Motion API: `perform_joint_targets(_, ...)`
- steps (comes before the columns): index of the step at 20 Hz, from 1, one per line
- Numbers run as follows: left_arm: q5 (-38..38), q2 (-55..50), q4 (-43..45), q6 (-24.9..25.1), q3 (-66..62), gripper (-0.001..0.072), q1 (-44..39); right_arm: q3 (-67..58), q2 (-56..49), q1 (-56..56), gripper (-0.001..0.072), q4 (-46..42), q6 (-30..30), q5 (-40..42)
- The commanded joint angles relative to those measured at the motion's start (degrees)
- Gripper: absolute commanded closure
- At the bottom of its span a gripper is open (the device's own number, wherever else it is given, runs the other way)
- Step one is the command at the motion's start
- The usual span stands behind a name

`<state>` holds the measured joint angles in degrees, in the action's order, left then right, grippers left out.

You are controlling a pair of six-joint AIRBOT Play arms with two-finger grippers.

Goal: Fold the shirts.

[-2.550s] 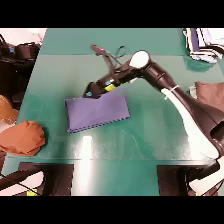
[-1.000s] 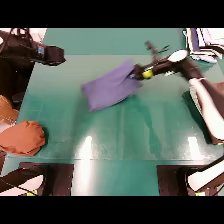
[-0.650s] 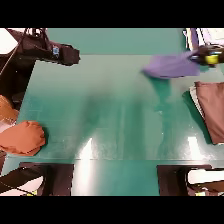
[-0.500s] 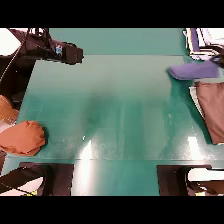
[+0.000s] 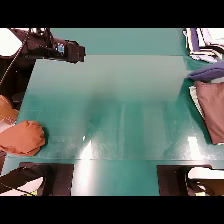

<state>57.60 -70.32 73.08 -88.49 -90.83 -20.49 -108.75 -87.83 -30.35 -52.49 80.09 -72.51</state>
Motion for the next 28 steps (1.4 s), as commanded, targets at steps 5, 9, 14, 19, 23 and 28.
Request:
perform_joint_targets(5, 0.15, -0.02, 0.17, 0.04, 0.0, 0.0685, 0.0, -1.42, 5.95, -5.42, 0.0699, -0.42, 2.4, -11.89)
perform_joint_targets(9, 0.2, -0.02, 0.15, 0.2, 0.0, 0.0685, 0.0, 11.78, 15.19, -11.13, 0.0699, -7.45, 3.19, -12.39)
perform_joint_targets(14, 0.37, -0.02, 0.17, 0.5, 0.0, 0.0685, 0.0, 29.7, 24.7, -19.23, 0.0697, -14.6, 3.48, -13.79)
perform_joint_targets(19, 0.46, -0.02, 0.17, 1.95, 0.0, 0.0685, 0.0, 40.76, 28.28, -25.24, 0.0108, -20.22, 3.45, -13.49)
perform_joint_targets(23, 0.48, -0.02, 0.15, 1.95, 0.0, 0.0685, 0.0, 38.29, 28.28, -25.29, 0.011, -12.2, 3.43, -13.16)
perform_joint_targets(28, 0.61, -0.02, 0.17, 1.92, 0.0, 0.0684, 0.02, 28.15, 28.28, -5.33, 0.0115, -4.2, 3.43, -12.15)
